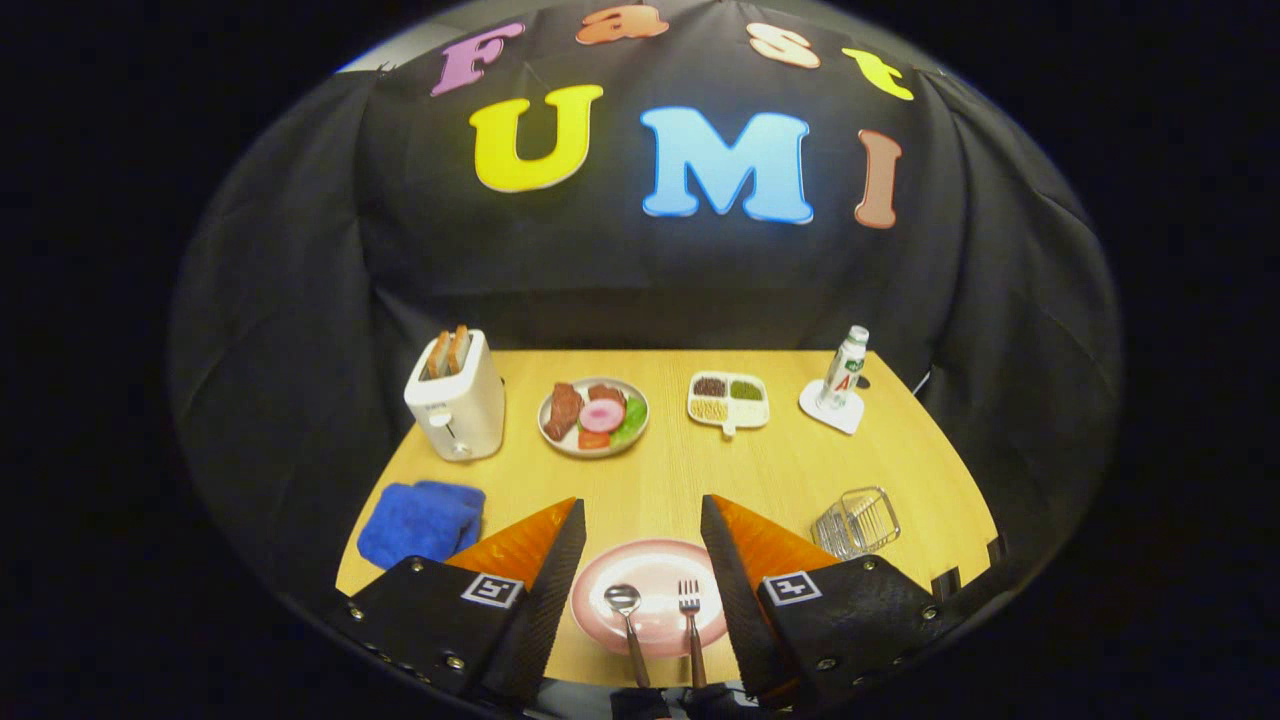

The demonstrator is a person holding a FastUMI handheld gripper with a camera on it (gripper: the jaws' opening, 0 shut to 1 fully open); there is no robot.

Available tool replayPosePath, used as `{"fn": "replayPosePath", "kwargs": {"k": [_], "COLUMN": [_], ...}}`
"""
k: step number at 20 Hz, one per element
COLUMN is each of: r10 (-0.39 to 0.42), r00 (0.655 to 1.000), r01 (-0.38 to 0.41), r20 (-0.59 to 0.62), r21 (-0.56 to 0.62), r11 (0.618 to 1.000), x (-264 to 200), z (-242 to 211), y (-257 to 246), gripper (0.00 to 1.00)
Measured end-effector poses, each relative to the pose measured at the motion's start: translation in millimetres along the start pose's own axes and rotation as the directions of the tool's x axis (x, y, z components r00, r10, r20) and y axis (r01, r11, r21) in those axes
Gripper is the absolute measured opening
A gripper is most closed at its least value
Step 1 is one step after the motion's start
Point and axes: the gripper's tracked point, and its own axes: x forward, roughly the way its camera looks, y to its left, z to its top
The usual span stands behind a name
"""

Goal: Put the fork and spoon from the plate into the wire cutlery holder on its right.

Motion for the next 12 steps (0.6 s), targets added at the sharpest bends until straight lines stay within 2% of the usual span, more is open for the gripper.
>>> {"fn": "replayPosePath", "kwargs": {"k": [2,4,12], "r10": [-0.045,-0.062,-0.073], "r00": [0.988,0.963,0.841], "r01": [0.041,0.048,0.027], "r20": [-0.146,-0.262,-0.537], "r21": [-0.031,-0.060,-0.092], "r11": [0.999,0.997,0.995], "x": [8,15,27], "z": [-39,-69,-157], "y": [-10,-14,-21], "gripper": [0.72,0.73,0.72]}}
